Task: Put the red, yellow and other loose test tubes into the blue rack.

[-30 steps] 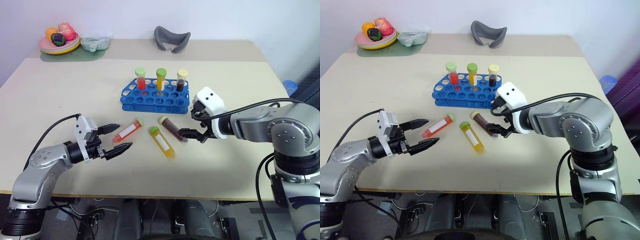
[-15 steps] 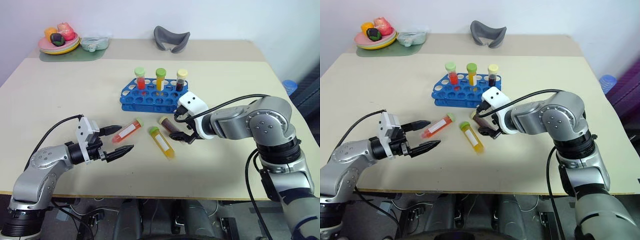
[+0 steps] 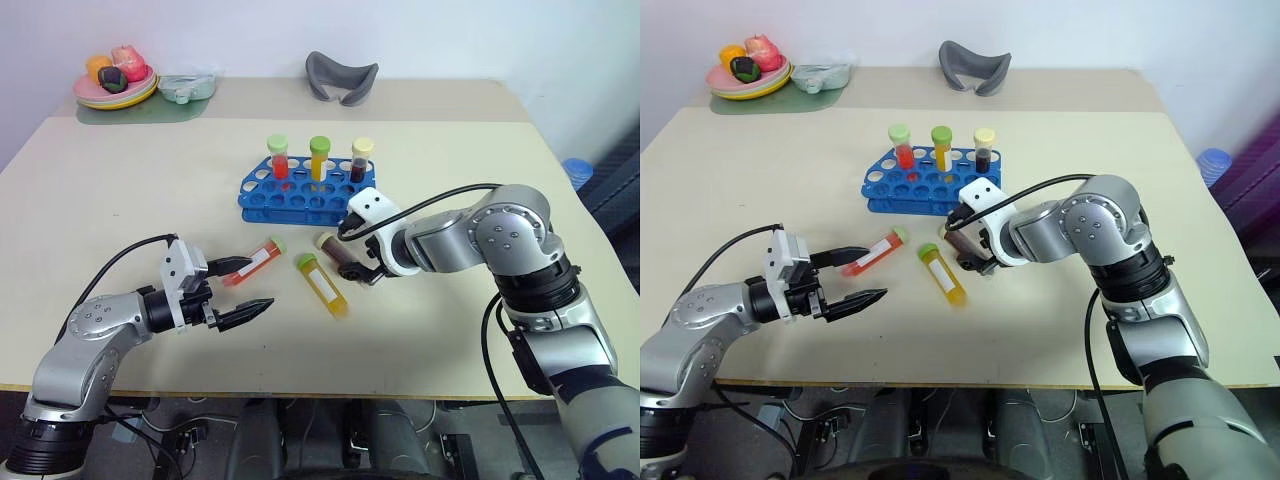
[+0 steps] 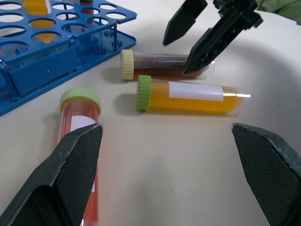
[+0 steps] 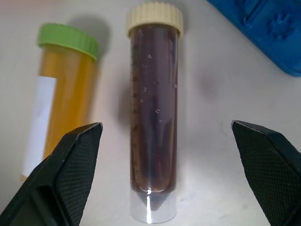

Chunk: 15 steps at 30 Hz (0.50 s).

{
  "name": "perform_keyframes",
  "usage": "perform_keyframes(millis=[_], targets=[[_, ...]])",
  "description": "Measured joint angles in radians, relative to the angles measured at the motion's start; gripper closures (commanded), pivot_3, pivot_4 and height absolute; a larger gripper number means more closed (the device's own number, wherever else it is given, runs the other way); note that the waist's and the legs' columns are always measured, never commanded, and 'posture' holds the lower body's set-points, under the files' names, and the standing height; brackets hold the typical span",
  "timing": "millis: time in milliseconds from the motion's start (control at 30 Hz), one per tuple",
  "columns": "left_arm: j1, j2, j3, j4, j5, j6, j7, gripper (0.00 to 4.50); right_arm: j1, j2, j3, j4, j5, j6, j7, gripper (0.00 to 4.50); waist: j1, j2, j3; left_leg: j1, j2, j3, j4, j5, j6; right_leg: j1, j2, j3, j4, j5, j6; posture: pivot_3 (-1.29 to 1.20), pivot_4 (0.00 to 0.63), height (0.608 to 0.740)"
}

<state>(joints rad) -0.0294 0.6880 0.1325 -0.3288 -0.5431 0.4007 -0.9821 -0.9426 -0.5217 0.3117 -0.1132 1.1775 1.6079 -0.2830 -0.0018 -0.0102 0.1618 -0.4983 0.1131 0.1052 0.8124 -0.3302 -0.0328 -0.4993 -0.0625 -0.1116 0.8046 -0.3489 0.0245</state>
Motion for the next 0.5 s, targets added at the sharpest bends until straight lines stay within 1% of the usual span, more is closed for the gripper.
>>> perform_keyframes(millis=[200, 500], targets=[[0.012, -0.001, -0.001, 0.0, 0.005, -0.02, -0.009, 0.03, -0.009, 0.023, 0.037, 0.06, 0.024, 0.0, -0.053, 0.0, -0.012, 0.0, 0.0, 0.0, 0.0, 0.0, -0.002, 0.0, 0.0, -0.001, 0.0, 0.0, 0.0, 0.0, 0.0, 0.0, 0.15, 0.666], [0.019, -0.002, -0.001, 0.002, 0.009, -0.028, -0.02, 0.03, -0.055, 0.038, 0.073, 0.12, 0.056, 0.0, -0.105, 0.0, -0.013, 0.0, 0.0, 0.001, 0.0, 0.0, -0.004, 0.0, 0.0, -0.001, 0.0, 0.001, -0.001, 0.0, 0.0, 0.0, 0.15, 0.666]])
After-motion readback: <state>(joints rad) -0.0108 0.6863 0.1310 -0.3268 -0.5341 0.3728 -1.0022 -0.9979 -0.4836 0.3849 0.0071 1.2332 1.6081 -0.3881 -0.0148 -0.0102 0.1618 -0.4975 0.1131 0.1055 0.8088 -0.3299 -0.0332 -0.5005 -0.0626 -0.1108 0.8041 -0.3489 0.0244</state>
